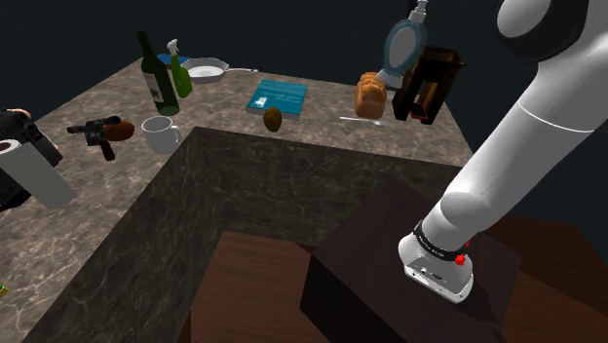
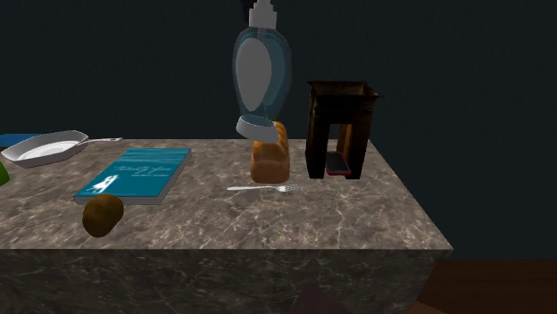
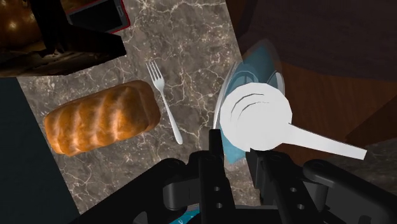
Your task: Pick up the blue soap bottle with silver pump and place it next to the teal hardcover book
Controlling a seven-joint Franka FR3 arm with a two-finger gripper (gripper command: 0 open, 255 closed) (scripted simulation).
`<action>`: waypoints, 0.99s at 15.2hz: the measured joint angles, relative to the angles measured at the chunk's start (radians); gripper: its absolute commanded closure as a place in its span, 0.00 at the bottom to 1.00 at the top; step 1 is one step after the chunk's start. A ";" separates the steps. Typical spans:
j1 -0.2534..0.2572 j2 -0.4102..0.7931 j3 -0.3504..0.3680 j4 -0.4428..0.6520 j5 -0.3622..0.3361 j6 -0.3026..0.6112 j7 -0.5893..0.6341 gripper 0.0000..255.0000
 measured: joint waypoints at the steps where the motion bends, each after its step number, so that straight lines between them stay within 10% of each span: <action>1: -0.002 0.012 -0.002 0.029 0.005 -0.017 -0.005 1.00; 6: -0.012 0.069 -0.010 0.152 0.028 -0.087 -0.021 1.00; 15: 0.073 0.082 0.061 -0.014 0.045 0.073 0.152 1.00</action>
